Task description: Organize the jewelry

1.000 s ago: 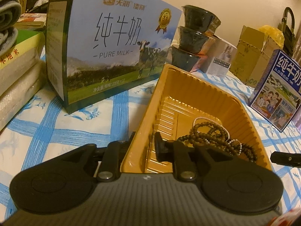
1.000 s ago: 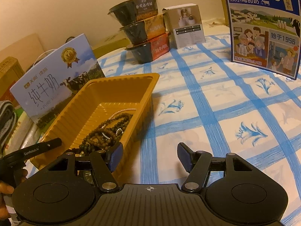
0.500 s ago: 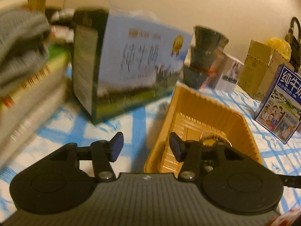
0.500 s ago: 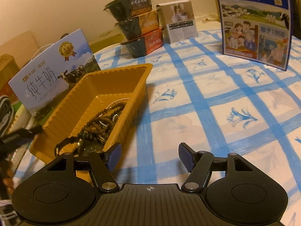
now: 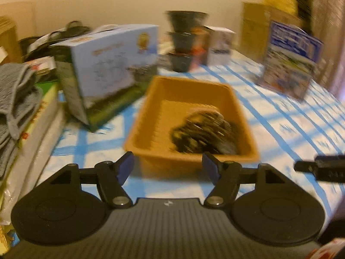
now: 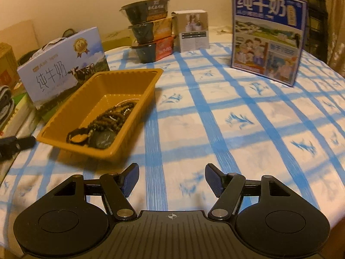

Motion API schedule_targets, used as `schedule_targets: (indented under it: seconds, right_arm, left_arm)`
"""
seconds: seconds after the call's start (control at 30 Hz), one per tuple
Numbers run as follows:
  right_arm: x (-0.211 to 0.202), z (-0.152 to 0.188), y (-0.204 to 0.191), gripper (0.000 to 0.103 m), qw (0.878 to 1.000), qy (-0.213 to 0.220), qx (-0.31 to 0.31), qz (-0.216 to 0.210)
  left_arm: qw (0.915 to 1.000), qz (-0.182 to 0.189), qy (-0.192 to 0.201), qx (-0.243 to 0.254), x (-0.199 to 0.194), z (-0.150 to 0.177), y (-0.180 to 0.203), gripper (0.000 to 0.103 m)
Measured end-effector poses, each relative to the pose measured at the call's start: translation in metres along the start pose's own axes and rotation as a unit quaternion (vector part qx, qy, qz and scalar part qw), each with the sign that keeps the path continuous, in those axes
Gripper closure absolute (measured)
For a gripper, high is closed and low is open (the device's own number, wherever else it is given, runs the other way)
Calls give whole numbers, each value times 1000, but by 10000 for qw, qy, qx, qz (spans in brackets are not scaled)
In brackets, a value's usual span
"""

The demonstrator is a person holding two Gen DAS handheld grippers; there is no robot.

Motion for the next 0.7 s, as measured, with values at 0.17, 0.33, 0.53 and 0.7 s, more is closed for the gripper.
schedule_targets:
  seconds: [0.17, 0.33, 0.53, 0.7]
  right_arm:
    - [-33, 19, 11, 35, 9996, -60, 256, 133]
    - [-61, 33, 19, 35, 9986, -36, 504, 151]
    - [-82, 48, 23, 35, 9979, -82, 611, 175]
    - [-99, 57, 28, 35, 9979, -77, 632, 143]
  left_arm:
    - [9986, 324, -167, 391, -18, 14, 37, 31]
    - [9976, 533, -132, 420, -39, 24, 61, 15]
    - [9972, 389, 80, 632, -58, 33, 77, 11]
    - [9973, 682, -115, 257, -68, 43, 80, 11]
Point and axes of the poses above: each gripper's, at about its wrist camera, not at the fingertips, and x roughly the way its jaws point, y to its right, z to its underside, the point moved 8 cm from there along x, roughly the way its jaws point, and after that the axes turned 4 degrees about z, right-handed, at the moved point
